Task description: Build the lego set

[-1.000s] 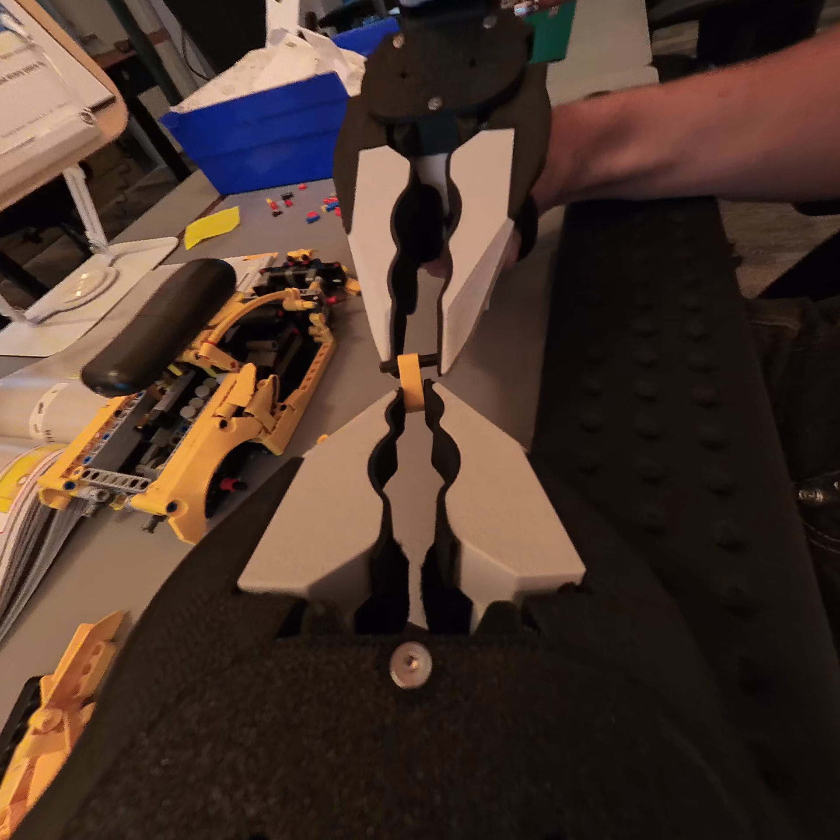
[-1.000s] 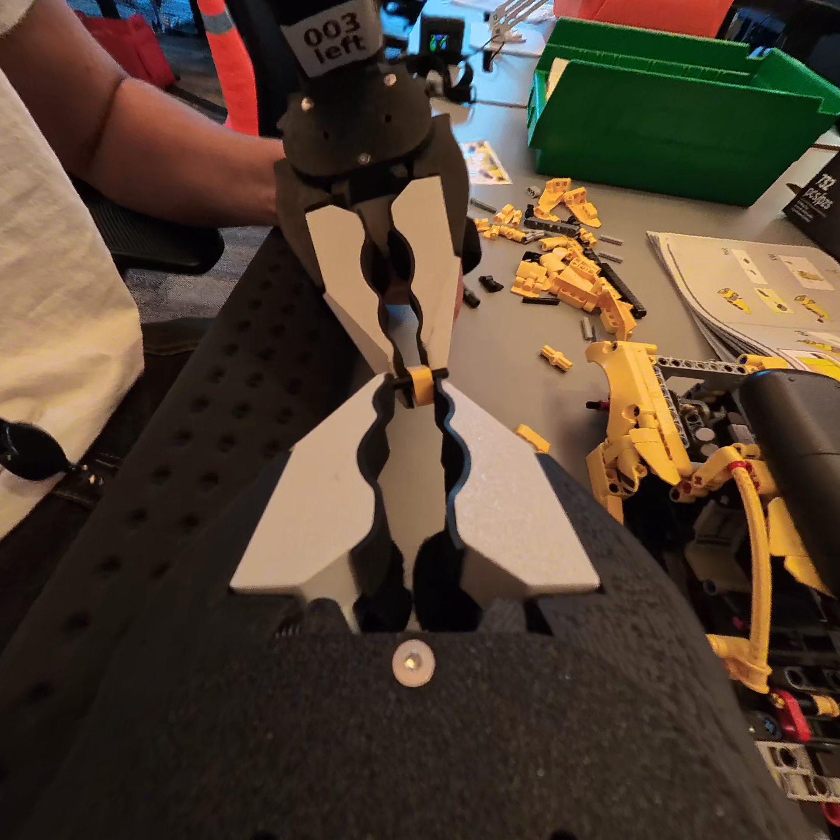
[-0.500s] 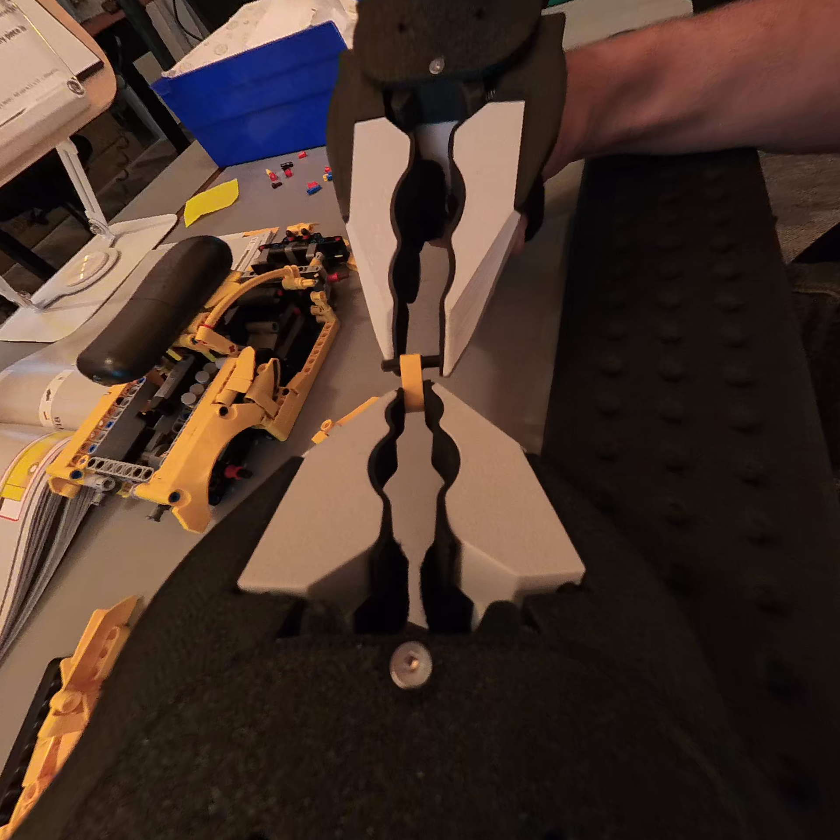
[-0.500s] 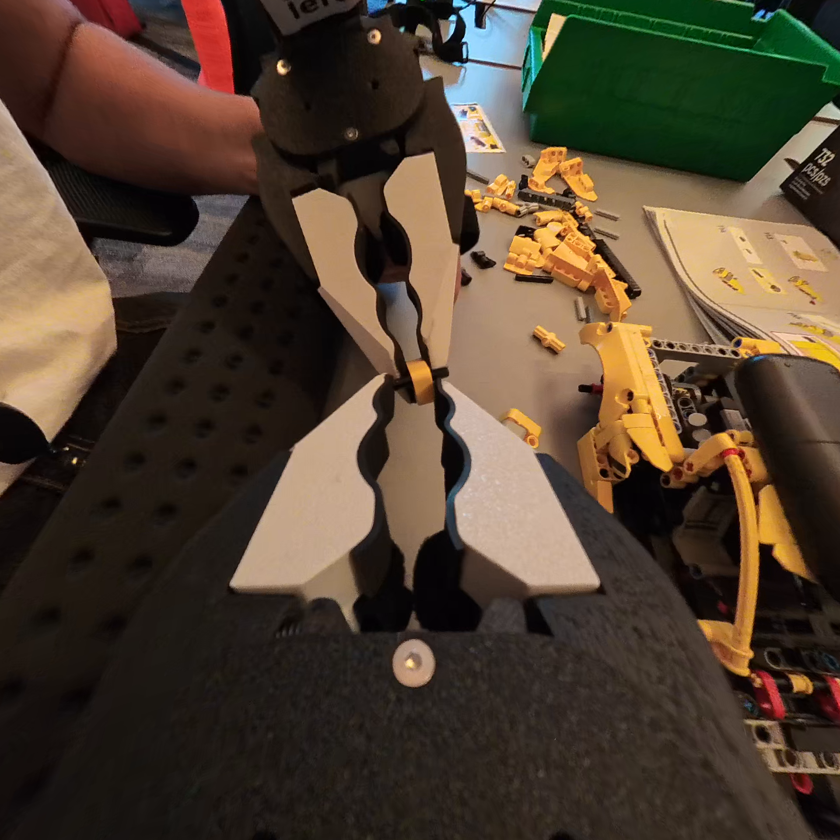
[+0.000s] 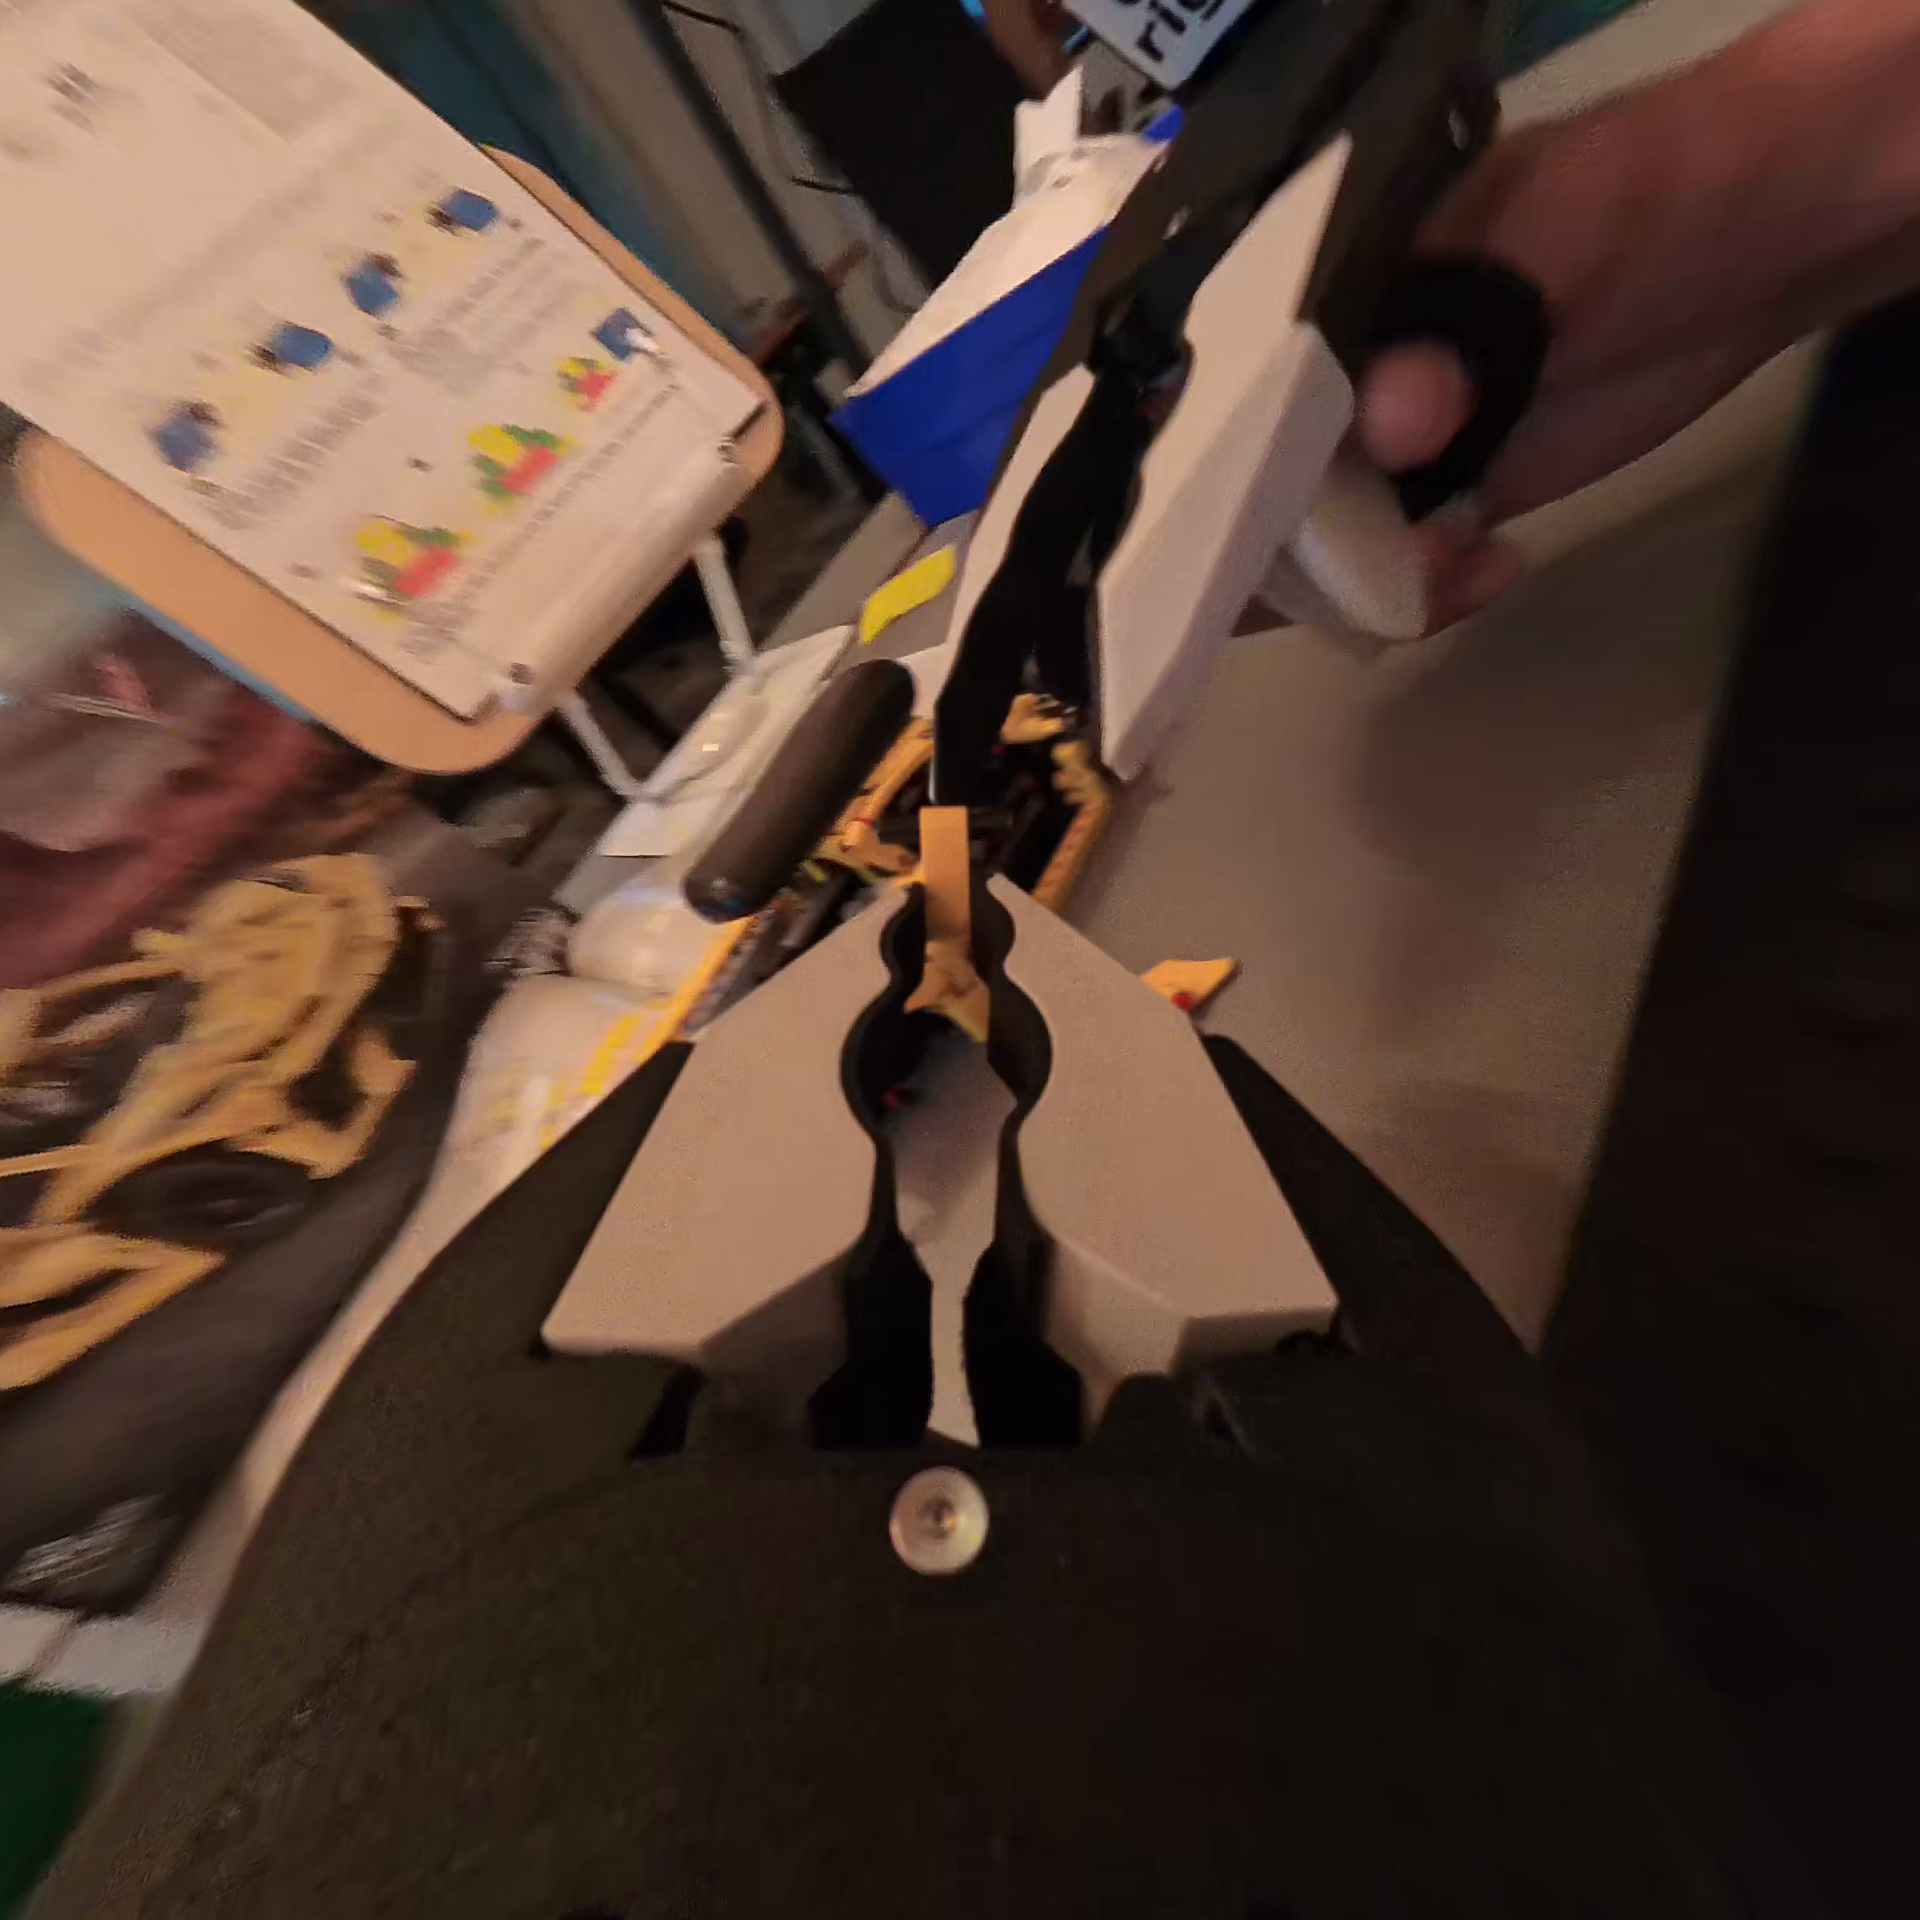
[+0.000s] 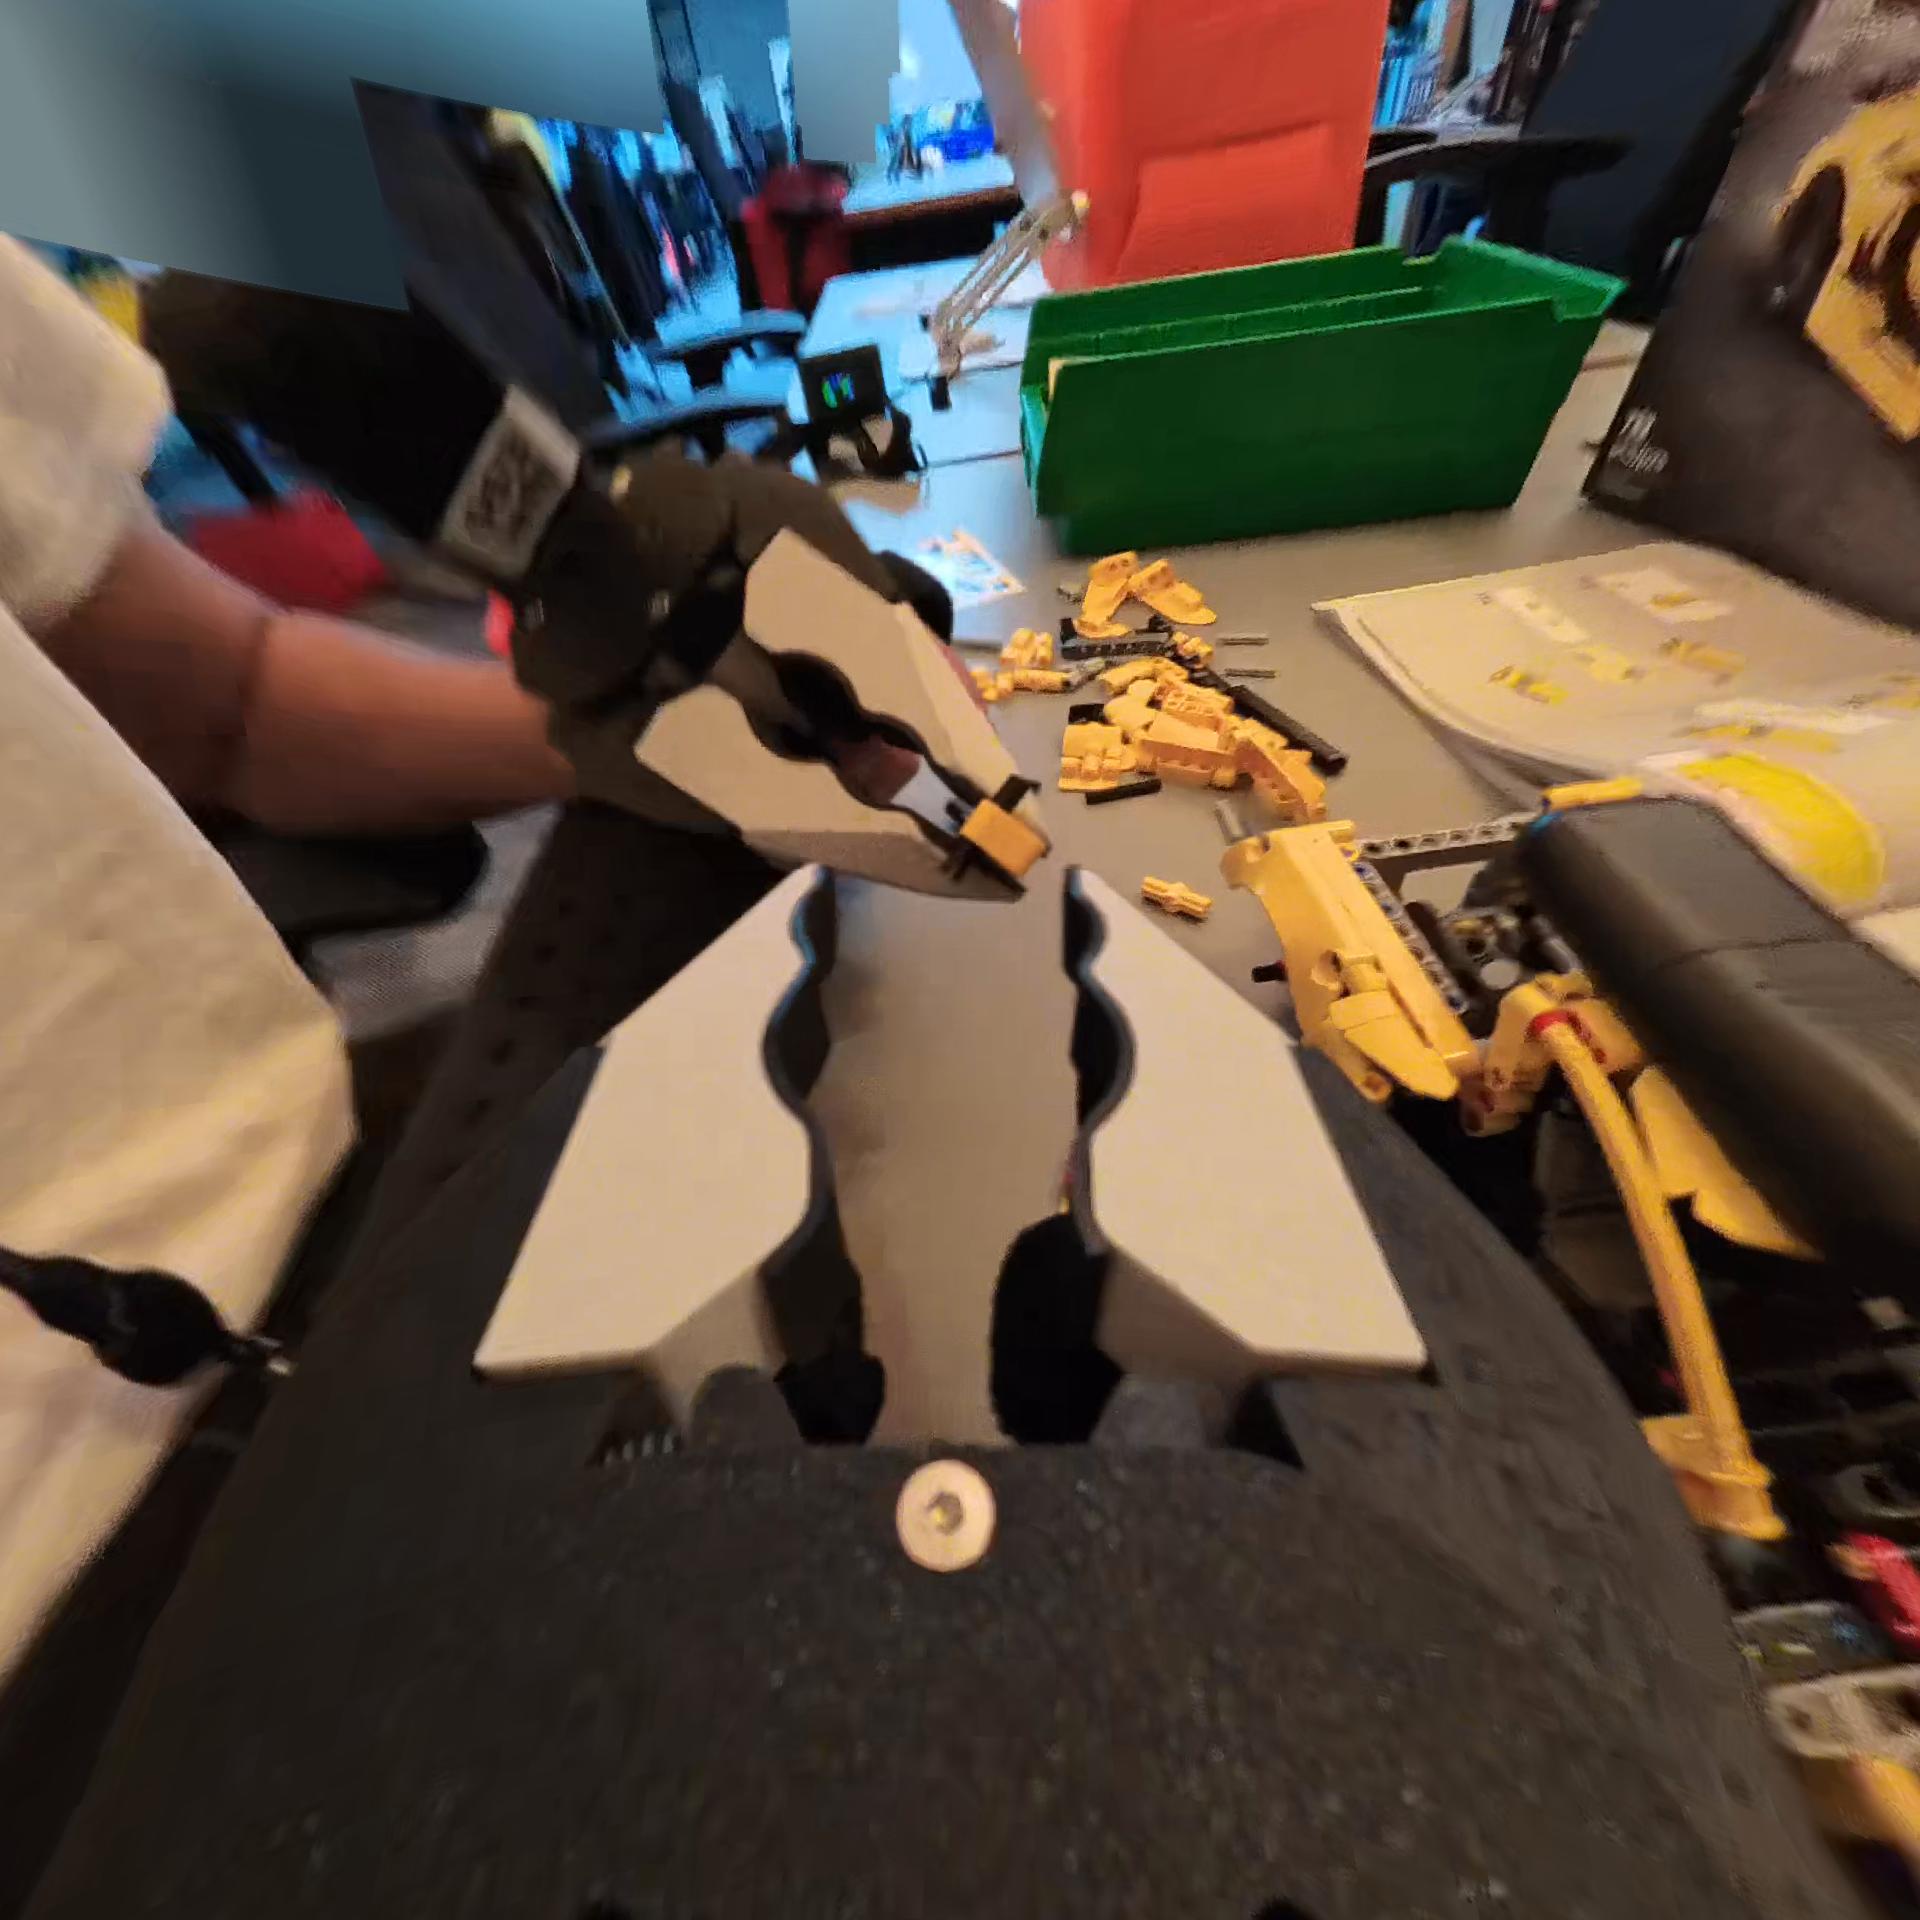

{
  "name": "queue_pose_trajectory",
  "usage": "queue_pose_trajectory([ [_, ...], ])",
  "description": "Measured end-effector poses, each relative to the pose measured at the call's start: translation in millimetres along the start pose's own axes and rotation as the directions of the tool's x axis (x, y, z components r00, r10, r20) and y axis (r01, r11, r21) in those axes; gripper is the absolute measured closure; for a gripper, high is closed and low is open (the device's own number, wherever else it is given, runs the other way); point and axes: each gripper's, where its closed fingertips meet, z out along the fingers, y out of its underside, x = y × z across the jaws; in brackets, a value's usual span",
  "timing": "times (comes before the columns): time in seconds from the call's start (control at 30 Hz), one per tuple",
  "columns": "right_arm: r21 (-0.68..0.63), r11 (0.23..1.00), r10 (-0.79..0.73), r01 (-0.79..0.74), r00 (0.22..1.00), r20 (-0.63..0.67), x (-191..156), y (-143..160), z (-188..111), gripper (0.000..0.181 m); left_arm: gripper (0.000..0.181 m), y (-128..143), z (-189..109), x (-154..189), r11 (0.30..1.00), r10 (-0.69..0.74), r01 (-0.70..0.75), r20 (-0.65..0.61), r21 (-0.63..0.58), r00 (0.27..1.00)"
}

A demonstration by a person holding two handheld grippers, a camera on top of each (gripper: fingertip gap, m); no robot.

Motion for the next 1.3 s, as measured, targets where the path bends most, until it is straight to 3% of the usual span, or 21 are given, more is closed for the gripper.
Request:
queue_pose_trajectory([
  [0.07,0.033,0.978,0.204,-0.204,0.979,0.025,9.4,-3.1,0.9,0.131,0.174,-0.5,-0.1,-11.2,0.991,0.136,-0.134,0.125,-0.026,0.983],
  [0.13,0.078,0.926,0.360,-0.368,0.927,0.107,8.7,-12.8,3.1,0.133,0.174,-4.2,-1.8,-20.0,0.964,0.266,-0.261,0.226,-0.051,0.937],
  [0.2,0.120,0.898,0.404,-0.423,0.902,0.155,5.8,-22.9,4.9,0.139,0.174,-6.6,-2.2,-22.4,0.946,0.323,-0.316,0.268,-0.070,0.908],
  [0.4,0.126,0.978,0.173,-0.167,0.984,-0.040,10.7,-24.1,7.8,0.158,0.174,-15.3,-3.7,-18.5,0.931,0.359,-0.362,0.288,-0.046,0.888],
  [0.67,0.116,0.987,0.116,-0.108,0.991,-0.068,8.9,-25.2,7.1,0.167,0.174,-18.3,-0.7,-14.1,0.937,0.343,-0.347,0.287,-0.041,0.894],
  [0.83,0.097,0.994,0.075,-0.059,0.983,-0.166,21.3,-23.7,2.3,0.167,0.166,-5.0,3.1,-18.9,0.985,0.171,-0.165,0.237,-0.045,0.956],
  [0.97,0.088,0.995,0.070,-0.041,0.928,-0.366,56.6,-18.7,-24.0,0.167,0.166,9.7,-3.9,-47.9,0.983,-0.176,0.182,0.230,-0.005,0.957],
  [1.03,0.020,1.000,0.003,0.008,0.871,-0.492,74.8,-10.3,-38.6,0.168,0.165,25.2,-6.3,-62.4,0.908,-0.412,0.419,0.196,0.008,0.890],
  [1.13,-0.135,0.987,-0.156,0.092,0.775,-0.612,94.0,2.6,-52.9,0.168,0.165,46.1,-11.1,-78.5,0.737,-0.671,0.676,0.154,0.030,0.725],
  [1.2,-0.196,0.975,-0.209,0.107,0.749,-0.629,99.7,8.6,-53.9,0.168,0.165,58.5,-14.8,-86.9,0.669,-0.736,0.742,0.171,0.034,0.655],
  [1.3,-0.238,0.965,-0.242,0.113,0.738,-0.630,103.2,12.8,-51.9,0.168,0.165,67.8,-16.8,-90.7,0.664,-0.735,0.748,0.204,0.022,0.647],
])
